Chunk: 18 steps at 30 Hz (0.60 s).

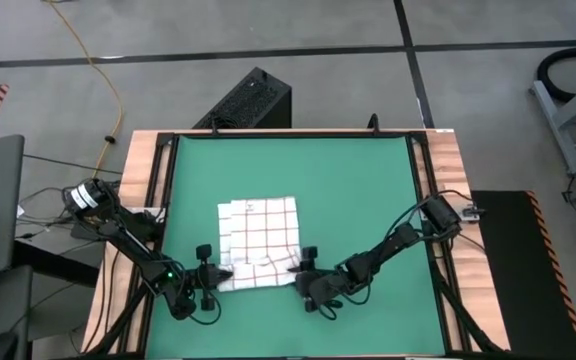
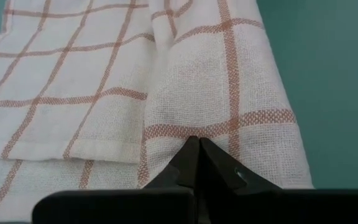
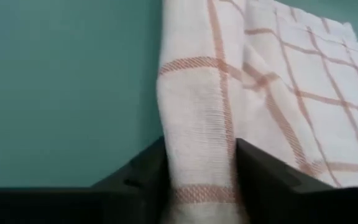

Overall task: Roll towel
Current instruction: Roll the white towel

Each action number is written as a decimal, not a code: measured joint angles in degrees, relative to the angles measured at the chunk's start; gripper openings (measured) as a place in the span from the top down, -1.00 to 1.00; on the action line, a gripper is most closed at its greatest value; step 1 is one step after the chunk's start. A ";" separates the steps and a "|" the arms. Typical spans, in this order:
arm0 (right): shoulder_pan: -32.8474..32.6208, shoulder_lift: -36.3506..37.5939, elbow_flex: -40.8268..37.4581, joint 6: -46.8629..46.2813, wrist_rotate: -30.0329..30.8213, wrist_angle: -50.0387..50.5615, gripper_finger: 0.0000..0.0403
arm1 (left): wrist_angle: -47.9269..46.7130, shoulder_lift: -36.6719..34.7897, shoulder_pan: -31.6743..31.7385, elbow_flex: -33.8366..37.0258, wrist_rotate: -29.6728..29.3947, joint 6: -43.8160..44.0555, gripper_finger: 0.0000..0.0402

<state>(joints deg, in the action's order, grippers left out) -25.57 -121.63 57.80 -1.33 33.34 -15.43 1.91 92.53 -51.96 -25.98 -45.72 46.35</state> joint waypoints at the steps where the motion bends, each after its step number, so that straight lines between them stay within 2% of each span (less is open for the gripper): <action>1: -0.04 -0.05 -0.07 -0.12 0.58 0.10 0.14 | 0.00 0.00 0.00 0.00 0.01 -0.02 1.00; 6: -0.07 0.09 -0.24 -2.30 2.62 0.91 0.69 | 0.82 0.00 0.02 0.00 0.24 0.00 1.00; 8: -0.22 0.43 -0.21 -2.60 2.62 1.23 0.80 | 1.44 0.02 0.02 0.04 0.46 -0.02 1.00; 13: -0.23 2.70 2.98 -3.96 -3.57 8.93 0.81 | 2.13 0.04 0.07 -0.42 2.11 -0.05 1.00; 18: 2.40 5.82 8.02 -9.34 -17.14 21.11 0.81 | 2.52 0.01 0.09 -1.22 4.79 -0.17 1.00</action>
<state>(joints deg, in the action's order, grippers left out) -23.17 -115.81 65.82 -10.66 16.20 5.69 4.44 92.54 -51.88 -27.19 -40.93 46.17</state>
